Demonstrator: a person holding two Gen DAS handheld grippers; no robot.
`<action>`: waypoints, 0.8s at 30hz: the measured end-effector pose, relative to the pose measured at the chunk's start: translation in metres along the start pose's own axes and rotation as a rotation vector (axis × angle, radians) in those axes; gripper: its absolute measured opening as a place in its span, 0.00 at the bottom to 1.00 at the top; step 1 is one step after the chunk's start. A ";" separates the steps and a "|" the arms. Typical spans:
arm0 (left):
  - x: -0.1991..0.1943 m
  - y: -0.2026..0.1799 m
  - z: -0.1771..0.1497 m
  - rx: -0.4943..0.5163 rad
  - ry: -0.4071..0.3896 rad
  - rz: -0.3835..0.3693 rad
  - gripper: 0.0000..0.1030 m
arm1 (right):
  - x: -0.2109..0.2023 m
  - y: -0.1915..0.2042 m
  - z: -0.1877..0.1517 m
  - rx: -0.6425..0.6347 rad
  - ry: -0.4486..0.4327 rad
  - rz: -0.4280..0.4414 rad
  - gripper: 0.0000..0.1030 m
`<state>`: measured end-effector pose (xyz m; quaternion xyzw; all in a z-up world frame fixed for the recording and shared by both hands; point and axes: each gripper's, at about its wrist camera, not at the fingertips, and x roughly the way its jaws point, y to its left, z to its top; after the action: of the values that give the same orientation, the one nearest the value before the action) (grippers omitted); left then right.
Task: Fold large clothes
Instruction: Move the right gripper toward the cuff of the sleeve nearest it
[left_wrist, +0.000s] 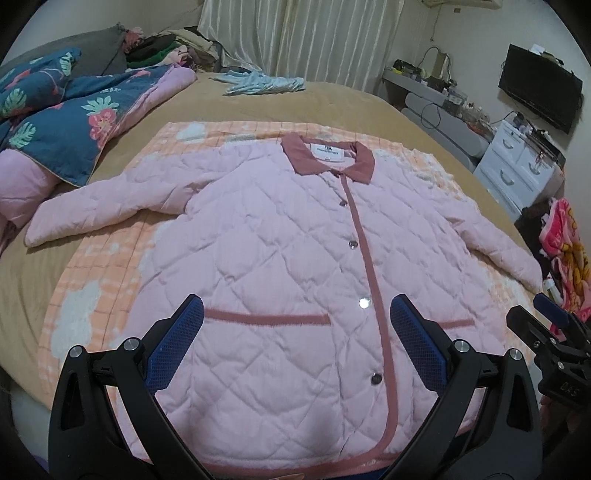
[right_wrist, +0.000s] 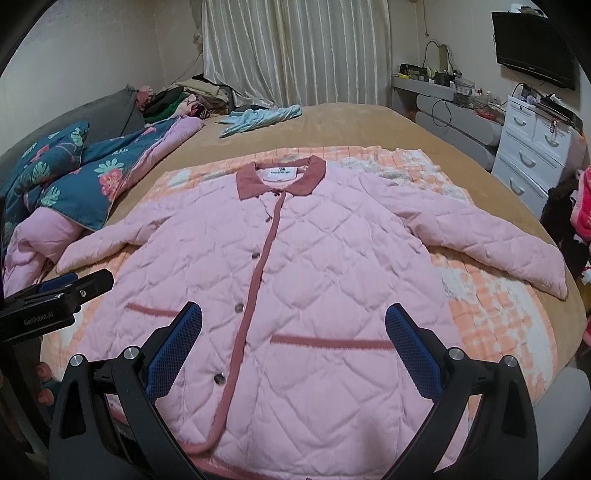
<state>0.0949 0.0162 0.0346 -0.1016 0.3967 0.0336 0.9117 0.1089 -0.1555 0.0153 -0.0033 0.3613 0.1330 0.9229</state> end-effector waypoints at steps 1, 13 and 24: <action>0.002 0.001 0.004 -0.004 0.002 0.002 0.92 | 0.002 0.000 0.004 0.001 -0.004 0.001 0.96; 0.026 -0.006 0.037 -0.019 0.007 -0.018 0.92 | 0.023 -0.024 0.042 0.056 -0.013 -0.007 0.96; 0.053 -0.024 0.067 -0.015 0.026 -0.052 0.92 | 0.038 -0.054 0.073 0.107 -0.042 -0.030 0.96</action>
<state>0.1827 0.0059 0.0439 -0.1190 0.4053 0.0116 0.9063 0.1982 -0.1906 0.0392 0.0435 0.3486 0.0996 0.9310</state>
